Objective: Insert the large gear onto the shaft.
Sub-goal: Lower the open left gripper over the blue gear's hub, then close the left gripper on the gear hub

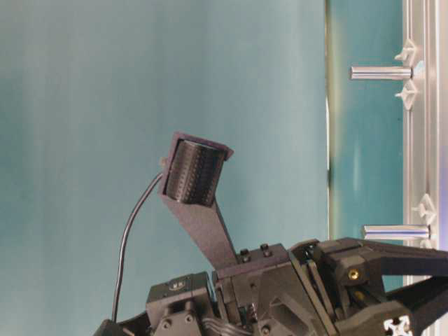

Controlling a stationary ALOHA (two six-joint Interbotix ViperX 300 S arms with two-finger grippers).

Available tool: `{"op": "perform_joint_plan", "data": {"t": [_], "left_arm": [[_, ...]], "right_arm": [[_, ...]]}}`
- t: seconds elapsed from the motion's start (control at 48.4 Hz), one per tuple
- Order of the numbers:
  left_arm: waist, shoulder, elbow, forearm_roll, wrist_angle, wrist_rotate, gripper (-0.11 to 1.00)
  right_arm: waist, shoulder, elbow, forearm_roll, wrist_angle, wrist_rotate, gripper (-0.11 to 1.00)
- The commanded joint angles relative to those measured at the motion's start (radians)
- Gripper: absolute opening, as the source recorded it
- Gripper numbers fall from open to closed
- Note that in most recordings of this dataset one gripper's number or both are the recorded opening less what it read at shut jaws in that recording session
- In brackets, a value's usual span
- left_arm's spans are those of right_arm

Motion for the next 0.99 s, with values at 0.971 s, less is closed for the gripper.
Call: {"op": "perform_joint_plan", "data": {"t": [0.971], "left_arm": [[-0.003,-0.006,-0.014,0.002,-0.066,0.028,0.34]], "right_arm": [[0.002,-0.003,-0.008,-0.002,-0.006,0.011,0.05]]}}
